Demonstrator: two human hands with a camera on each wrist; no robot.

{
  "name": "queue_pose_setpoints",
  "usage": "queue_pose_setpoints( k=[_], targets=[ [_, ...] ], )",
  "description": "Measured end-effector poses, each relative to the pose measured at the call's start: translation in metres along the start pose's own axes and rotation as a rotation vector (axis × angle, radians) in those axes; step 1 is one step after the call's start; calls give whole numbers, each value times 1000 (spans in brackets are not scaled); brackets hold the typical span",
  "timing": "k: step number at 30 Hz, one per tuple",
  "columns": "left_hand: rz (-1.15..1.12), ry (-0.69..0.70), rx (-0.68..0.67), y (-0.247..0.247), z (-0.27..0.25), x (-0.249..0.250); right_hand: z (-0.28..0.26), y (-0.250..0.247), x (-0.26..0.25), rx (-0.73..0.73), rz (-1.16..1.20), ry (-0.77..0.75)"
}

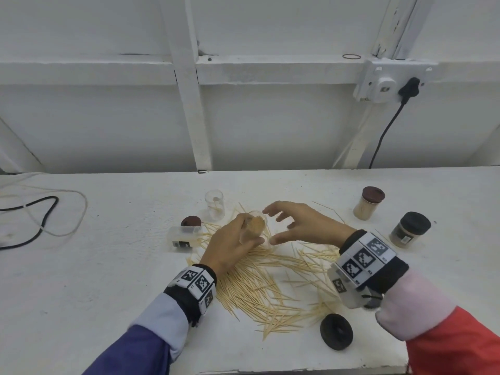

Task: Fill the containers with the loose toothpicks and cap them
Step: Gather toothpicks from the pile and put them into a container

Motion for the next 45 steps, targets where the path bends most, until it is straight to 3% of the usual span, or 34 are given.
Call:
queue_pose_setpoints(
  k=[5, 14, 18, 21, 29, 31, 35, 37, 45],
  targets=[
    [13, -36, -20, 2, 1, -7, -30, -4, 29, -201, -168, 163],
    [-69, -42, -43, 4, 0, -7, -87, -36, 89, -68, -166, 432],
    [-102, -40, -58, 3, -2, -4, -107, -25, 101, -273, -271, 612],
    [-130, -41, -62, 3, -3, -4, -111, -10, 109, -289, -260, 648],
    [-106, 0, -42, 2, -3, -1, -97, -16, 91, -248, -271, 579],
    [-123, 14, -58, 2, -3, 0, -85, -29, 73, -191, -255, 485],
    [-177, 27, -120, 4, -6, 5, -53, -40, 26, 49, 46, 187],
    [-193, 53, -145, 4, -7, 7, -36, -33, 6, 98, 166, 62],
    [-253, 53, -159, 1, -8, 11, 1, -4, -17, 72, 119, -54]
  ],
)
Point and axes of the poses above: each hand's wrist, its own z-axis towards the middle knuckle, its own y-axis out of the palm, x = y × z, the point moved 3 cm from there along z, towards the middle knuckle, and after that the axes turned 2 degrees about y, right-handed, at the moved point
